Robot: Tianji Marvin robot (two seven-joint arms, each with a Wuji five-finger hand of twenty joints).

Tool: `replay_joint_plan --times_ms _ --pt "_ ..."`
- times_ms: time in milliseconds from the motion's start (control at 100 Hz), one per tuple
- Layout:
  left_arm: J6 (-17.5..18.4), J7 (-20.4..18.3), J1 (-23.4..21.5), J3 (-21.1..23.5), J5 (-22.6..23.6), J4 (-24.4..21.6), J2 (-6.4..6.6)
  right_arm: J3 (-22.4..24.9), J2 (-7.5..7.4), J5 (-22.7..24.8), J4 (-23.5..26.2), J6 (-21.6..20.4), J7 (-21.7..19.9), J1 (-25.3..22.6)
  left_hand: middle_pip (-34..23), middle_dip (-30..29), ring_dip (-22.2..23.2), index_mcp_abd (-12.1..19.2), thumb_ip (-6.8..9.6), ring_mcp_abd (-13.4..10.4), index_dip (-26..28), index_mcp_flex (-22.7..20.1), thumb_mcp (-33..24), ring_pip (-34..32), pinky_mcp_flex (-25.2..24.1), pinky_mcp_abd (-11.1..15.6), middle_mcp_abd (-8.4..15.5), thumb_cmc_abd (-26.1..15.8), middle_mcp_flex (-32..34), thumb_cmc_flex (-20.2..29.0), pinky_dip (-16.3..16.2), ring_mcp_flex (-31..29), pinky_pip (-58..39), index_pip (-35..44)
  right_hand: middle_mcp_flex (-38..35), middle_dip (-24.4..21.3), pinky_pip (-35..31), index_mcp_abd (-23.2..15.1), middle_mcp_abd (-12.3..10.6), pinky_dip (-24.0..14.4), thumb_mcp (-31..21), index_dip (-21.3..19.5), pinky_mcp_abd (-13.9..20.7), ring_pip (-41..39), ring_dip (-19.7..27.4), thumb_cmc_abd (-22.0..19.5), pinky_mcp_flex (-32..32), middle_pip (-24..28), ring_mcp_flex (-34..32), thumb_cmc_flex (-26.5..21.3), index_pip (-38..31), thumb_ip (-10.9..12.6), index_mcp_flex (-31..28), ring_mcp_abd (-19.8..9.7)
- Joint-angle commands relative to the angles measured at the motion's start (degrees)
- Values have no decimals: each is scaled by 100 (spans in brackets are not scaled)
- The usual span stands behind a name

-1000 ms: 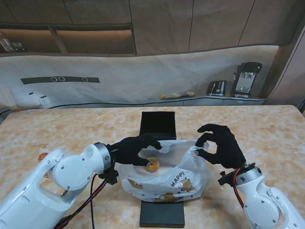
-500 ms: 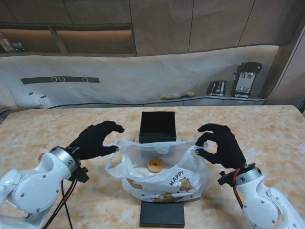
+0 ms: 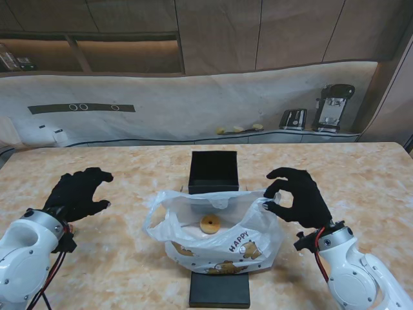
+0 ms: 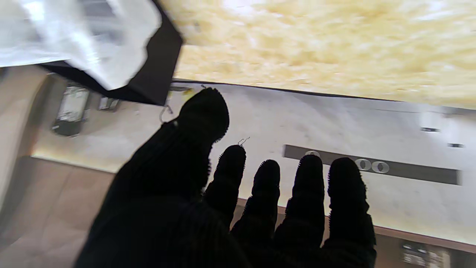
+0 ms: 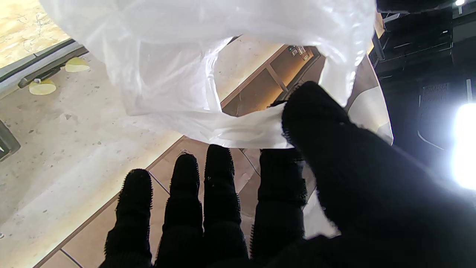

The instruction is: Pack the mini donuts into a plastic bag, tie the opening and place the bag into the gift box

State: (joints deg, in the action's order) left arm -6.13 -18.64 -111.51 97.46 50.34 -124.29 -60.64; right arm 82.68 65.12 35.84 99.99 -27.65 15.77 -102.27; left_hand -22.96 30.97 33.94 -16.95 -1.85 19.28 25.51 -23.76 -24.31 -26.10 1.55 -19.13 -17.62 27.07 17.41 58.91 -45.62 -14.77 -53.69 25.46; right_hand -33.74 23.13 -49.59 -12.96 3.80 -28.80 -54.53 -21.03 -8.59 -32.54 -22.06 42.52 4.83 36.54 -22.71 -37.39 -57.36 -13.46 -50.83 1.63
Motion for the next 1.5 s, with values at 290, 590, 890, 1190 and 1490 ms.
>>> replay_joint_plan --times_ms 290,590,890,1190,1490 --pt "-569 -51 248 15 652 1010 8 -30 18 30 26 34 -128 -25 288 -352 -327 -336 54 45 -338 60 1248 367 -222 -180 -84 -481 -75 -134 559 88 608 -774 -65 -75 -96 -332 -94 88 -201 15 -11 -33 -87 46 2 13 -70 -103 -161 -83 -169 -33" --pt "-1469 299 516 -348 1188 1624 -22 -49 7 16 16 49 -188 5 255 -438 -313 -463 71 130 -349 188 1555 296 -253 -187 -174 -605 -262 -89 664 118 697 -928 -66 -75 -94 -323 -91 93 -206 14 -8 -32 -88 50 -2 9 -75 -100 -161 -73 -173 -33" --pt "-2708 566 701 -804 1198 1969 -58 -95 8 -4 2 75 -196 35 -278 -43 -48 -844 103 386 128 356 1918 -201 -69 -320 -417 -758 82 -25 650 -179 142 -382 -74 -74 -98 -342 -100 94 -205 11 -5 -34 -89 46 10 10 -84 -107 -161 -80 -180 -31" --pt "-3137 525 789 -1074 1123 2290 -32 -76 11 -11 11 75 -183 13 -407 -40 -10 -786 103 429 229 261 1914 -443 97 -385 -413 -660 260 91 779 -355 -136 -123 -71 -76 -102 -336 -91 95 -216 12 -13 -32 -88 55 4 7 -77 -104 -157 -75 -180 -33" --pt "-3510 786 983 -1330 869 2677 -41 -53 8 -18 27 76 -204 -9 -654 95 91 -709 101 424 730 510 1779 -749 368 -370 -398 -670 402 96 893 -541 -536 692 -74 -74 -101 -333 -90 97 -216 17 -11 -34 -89 60 2 10 -82 -100 -153 -74 -179 -30"
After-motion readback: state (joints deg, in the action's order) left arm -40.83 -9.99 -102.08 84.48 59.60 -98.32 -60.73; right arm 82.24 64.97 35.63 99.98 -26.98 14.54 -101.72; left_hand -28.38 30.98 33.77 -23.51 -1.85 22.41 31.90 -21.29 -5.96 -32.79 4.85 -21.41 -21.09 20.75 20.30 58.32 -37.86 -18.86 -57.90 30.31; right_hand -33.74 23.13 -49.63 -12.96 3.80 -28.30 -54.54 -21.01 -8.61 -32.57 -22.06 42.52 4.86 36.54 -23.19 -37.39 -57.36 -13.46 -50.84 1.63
